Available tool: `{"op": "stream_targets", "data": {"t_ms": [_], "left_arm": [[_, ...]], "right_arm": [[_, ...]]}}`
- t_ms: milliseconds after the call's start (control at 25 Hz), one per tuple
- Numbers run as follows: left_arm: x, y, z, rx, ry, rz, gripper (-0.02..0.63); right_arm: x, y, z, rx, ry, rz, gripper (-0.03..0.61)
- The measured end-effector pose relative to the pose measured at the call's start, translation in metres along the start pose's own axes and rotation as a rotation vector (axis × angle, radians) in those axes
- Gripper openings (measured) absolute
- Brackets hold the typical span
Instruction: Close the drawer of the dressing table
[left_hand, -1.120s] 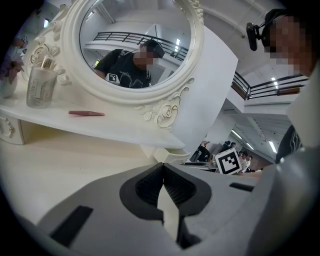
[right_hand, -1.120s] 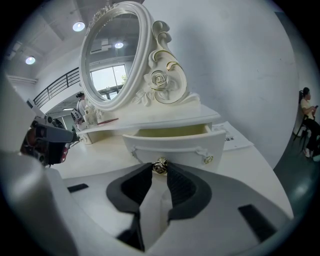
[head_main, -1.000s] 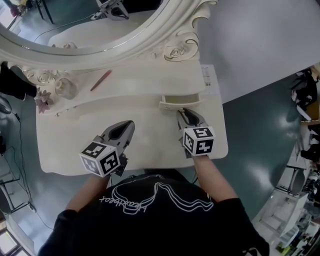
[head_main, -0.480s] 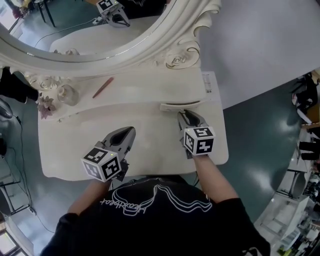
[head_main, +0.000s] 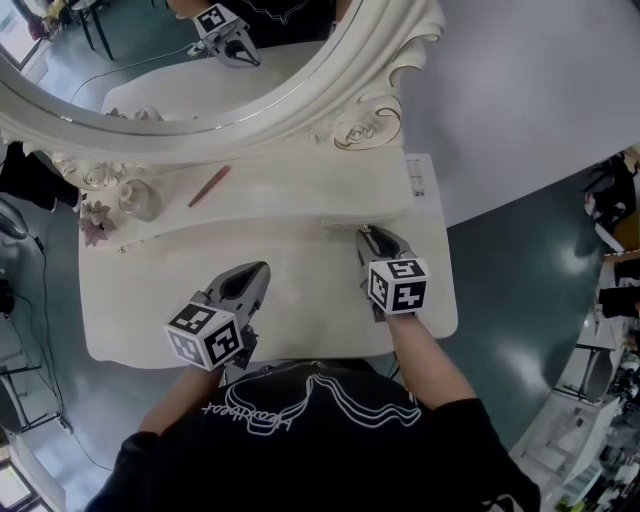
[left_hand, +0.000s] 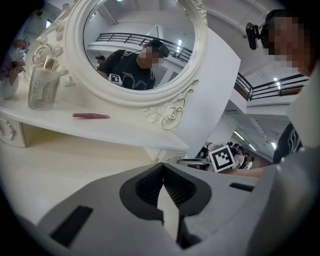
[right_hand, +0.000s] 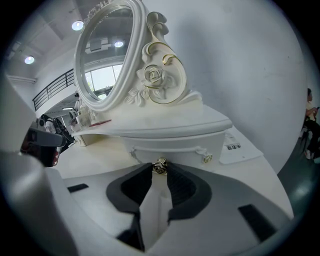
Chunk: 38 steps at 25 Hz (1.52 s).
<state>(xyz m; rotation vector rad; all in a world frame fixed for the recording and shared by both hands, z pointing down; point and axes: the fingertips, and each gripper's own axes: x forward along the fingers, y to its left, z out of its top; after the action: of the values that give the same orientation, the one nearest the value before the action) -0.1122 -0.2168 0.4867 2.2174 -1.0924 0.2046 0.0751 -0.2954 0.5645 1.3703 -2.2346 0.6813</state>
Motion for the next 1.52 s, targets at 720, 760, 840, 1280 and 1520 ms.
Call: {"op": "stream_targets", "data": {"t_ms": [720,760,840,1280,1520], "left_arm": [[-0.002,0.008,0.002,-0.012,-0.013,0.021,0.004],[-0.002,0.008,0.003,-0.012,-0.015,0.021,0.005],[-0.002,0.008,0.003,-0.013,-0.017,0.023,0.003],[-0.005,-0.01,0.005,-0.005,-0.026,0.004,0.004],[-0.014,-0.036,0.006,0.023,-0.029,-0.037,0.003]], "right_arm": [[0.016,-0.006,0.011,0.002,0.0,-0.001,0.098],[0.016,-0.006,0.011,-0.001,0.001,0.0,0.1],[0.016,-0.007,0.01,-0.005,0.005,0.004,0.1],[-0.016,0.007,0.018,-0.099,-0.019,0.051,0.187],[-0.071,0.041,0.037,-0.099,-0.11,0.143,0.108]]}}
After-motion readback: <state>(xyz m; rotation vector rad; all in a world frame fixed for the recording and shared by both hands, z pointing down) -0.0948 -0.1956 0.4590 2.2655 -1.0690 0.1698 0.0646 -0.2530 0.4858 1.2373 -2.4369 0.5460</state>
